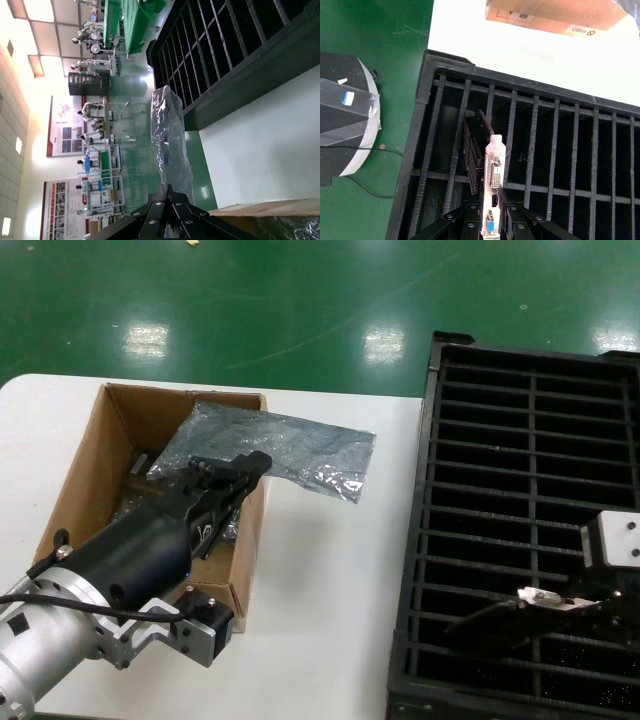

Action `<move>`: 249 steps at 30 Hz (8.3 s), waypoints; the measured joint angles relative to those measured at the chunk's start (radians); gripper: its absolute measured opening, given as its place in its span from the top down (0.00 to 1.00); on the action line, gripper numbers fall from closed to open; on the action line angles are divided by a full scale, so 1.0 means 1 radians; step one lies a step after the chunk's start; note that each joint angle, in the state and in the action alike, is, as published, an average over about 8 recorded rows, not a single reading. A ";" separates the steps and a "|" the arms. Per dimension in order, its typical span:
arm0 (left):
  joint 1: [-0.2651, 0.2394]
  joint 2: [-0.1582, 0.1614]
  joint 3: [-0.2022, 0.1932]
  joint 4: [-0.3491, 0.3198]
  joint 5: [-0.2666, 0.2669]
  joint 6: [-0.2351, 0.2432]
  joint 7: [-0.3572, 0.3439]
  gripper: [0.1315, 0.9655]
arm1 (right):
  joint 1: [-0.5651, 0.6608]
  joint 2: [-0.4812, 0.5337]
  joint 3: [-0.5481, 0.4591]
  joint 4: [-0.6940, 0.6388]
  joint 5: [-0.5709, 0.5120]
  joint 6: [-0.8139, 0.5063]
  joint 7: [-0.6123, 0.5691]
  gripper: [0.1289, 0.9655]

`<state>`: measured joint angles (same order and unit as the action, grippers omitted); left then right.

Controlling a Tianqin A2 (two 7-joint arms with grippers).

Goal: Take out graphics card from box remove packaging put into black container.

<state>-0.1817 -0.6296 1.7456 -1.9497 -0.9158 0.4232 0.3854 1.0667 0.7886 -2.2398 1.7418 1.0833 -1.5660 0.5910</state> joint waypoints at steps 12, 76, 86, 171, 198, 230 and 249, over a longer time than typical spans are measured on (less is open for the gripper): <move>0.000 0.000 0.000 0.000 0.000 0.000 0.000 0.99 | 0.045 -0.040 -0.043 -0.025 0.006 -0.003 0.016 0.91; 0.000 0.000 0.000 0.000 0.000 0.000 0.000 0.99 | 0.107 0.031 -0.032 0.056 0.259 -0.003 0.021 0.98; 0.000 0.000 0.000 0.000 0.000 0.000 0.000 0.99 | 0.119 0.090 -0.040 0.031 0.346 -0.003 -0.029 0.98; 0.000 0.000 0.000 0.000 0.000 0.000 0.000 0.99 | -0.210 0.175 0.156 -0.072 0.118 0.380 -0.155 0.97; -0.185 0.522 -0.304 0.008 0.117 0.612 -0.730 0.99 | -0.371 0.225 0.230 -0.054 -0.053 0.598 -0.149 0.50; -0.347 0.623 -0.195 0.439 0.399 0.418 -1.167 0.85 | -0.371 0.225 0.230 -0.054 -0.053 0.598 -0.149 0.00; -0.226 0.450 -0.157 -0.002 0.401 0.122 -0.680 0.39 | -0.386 0.209 0.239 -0.056 -0.035 0.620 -0.158 0.00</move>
<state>-0.4075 -0.1792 1.5889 -1.9512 -0.5151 0.5450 -0.2943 0.6804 0.9977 -2.0008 1.6860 1.0479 -0.9461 0.4328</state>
